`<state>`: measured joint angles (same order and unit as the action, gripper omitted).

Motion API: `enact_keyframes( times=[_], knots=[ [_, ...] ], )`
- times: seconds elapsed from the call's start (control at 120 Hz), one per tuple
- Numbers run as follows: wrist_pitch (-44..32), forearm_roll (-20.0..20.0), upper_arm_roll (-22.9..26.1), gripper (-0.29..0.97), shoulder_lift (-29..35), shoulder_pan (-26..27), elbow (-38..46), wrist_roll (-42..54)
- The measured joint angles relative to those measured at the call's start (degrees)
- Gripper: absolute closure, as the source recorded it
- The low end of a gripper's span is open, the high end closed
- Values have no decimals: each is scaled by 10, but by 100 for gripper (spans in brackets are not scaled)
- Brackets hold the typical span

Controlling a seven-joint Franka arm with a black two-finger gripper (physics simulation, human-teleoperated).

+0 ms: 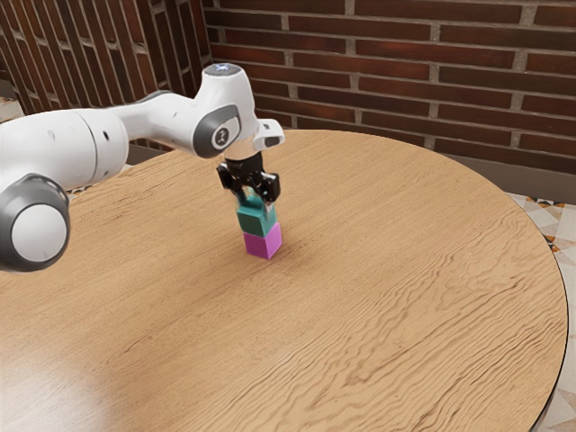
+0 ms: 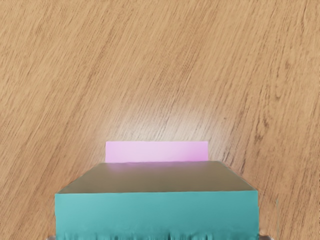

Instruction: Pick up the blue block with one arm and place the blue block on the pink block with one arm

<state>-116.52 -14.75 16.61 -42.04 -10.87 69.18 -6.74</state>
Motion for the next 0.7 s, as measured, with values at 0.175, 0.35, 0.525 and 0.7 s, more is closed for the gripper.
enact_keyframes(
  times=[0.175, 0.35, 0.525, 0.7],
  knots=[
    [1, -2, -1, 11, 6, 1, -1, 7],
    [48, 32, -21, 6, 139, 4, 45, 12],
    [133, 122, -147, 4, 387, 77, 202, 19],
    [179, 148, -221, 3, 421, 97, 209, 35]
  ],
)
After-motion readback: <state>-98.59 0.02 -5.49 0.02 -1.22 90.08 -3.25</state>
